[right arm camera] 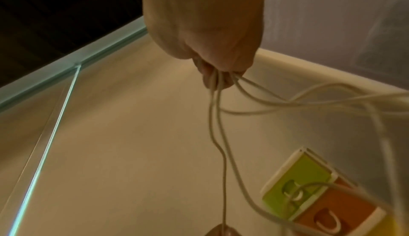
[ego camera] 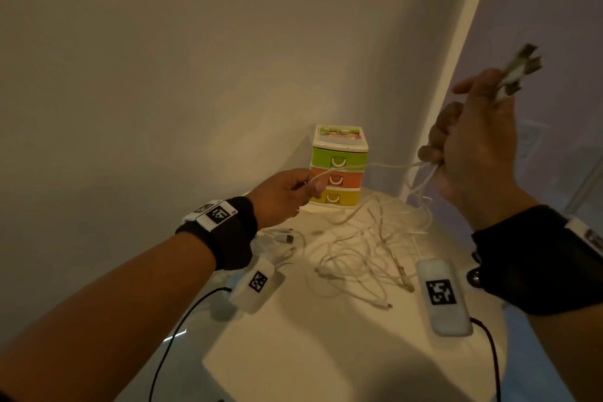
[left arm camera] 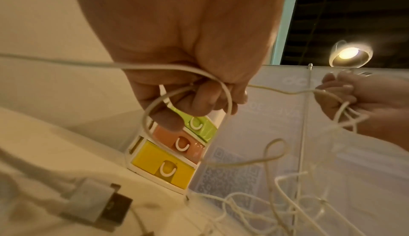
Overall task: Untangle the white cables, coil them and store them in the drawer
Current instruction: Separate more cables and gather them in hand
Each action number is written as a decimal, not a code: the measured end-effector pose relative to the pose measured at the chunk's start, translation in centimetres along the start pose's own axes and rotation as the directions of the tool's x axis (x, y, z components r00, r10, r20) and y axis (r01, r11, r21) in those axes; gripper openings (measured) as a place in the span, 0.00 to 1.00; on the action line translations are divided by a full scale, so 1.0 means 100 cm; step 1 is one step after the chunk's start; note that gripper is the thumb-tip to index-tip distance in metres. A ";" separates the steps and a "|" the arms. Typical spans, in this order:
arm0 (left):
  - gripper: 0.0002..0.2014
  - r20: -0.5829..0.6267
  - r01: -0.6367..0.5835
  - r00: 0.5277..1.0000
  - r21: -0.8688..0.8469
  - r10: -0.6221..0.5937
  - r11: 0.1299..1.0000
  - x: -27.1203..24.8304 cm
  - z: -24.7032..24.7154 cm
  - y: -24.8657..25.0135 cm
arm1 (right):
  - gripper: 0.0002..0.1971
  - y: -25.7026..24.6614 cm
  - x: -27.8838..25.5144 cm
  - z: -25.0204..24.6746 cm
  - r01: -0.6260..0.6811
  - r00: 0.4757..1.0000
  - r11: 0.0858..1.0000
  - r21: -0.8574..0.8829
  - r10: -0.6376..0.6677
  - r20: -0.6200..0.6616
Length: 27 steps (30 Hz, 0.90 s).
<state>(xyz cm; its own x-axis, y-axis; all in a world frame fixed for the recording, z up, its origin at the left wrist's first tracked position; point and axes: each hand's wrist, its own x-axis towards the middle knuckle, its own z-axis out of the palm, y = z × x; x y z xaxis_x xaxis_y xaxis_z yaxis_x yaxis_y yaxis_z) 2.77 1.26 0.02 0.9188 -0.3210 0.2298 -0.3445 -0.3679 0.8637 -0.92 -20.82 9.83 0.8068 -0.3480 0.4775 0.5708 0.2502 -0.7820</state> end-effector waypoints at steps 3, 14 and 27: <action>0.16 0.020 -0.028 0.999 0.152 0.025 0.988 0.004 -0.004 0.000 | 0.17 -0.001 0.001 -0.005 0.184 0.983 0.965 -0.189 -0.182 0.026; 0.13 0.172 -0.187 0.973 0.187 0.155 0.964 0.009 0.000 0.022 | 0.18 0.032 -0.022 -0.003 0.506 0.806 0.294 -0.811 0.174 0.566; 0.09 0.024 -0.034 0.999 0.352 0.027 0.936 0.005 -0.028 -0.006 | 0.18 0.043 -0.004 -0.011 0.356 0.925 0.393 -0.848 -0.024 0.378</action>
<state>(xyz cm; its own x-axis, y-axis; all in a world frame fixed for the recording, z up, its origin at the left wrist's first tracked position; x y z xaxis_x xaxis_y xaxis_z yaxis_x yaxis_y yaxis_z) 3.96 3.74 0.87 0.9041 -0.3519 0.2423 -0.4213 -0.6401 0.6425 1.01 -20.60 5.83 0.7906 0.0135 0.6122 0.3827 -0.7914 -0.4768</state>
